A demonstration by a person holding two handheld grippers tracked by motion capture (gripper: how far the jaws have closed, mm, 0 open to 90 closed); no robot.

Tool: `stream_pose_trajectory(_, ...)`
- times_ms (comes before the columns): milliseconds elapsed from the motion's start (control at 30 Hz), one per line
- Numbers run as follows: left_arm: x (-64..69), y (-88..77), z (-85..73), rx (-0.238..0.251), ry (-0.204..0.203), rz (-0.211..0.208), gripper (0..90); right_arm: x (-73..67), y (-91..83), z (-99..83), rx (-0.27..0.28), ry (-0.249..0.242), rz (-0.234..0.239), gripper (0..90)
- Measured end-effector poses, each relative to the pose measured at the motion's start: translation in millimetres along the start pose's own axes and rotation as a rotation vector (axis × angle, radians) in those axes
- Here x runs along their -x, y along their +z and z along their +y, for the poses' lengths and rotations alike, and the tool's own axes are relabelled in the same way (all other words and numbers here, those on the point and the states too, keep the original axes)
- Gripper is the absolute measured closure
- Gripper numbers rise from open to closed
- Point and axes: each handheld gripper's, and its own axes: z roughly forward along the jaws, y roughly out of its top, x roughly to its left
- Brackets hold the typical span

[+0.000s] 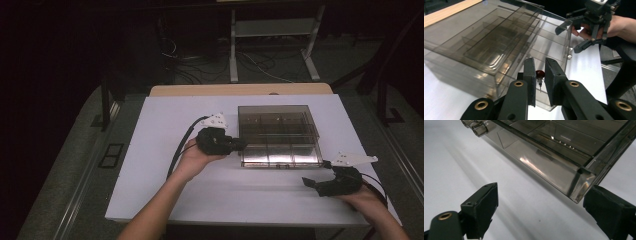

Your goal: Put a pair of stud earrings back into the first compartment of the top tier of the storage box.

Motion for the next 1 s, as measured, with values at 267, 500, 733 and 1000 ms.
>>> stream_pose_trajectory(267,10.1,14.0,0.7,-0.019,-0.001,-0.048,78.8,0.1,0.2,-0.2,-0.001,0.0,-0.001,12.2)
stream_pose_trajectory(500,11.8,25.1,-3.6,-0.05,0.004,-0.066,78.8,0.4,0.4,-0.3,0.0,-0.002,-0.002,12.2)
stream_pose_trajectory(733,12.5,28.6,-5.3,-0.055,0.001,-0.066,78.6,0.4,0.4,-0.4,0.0,-0.003,-0.003,12.2)
stream_pose_trajectory(1000,11.0,28.1,-5.9,-0.05,-0.005,-0.05,73.2,0.3,0.1,-0.5,-0.003,0.001,0.0,12.2)
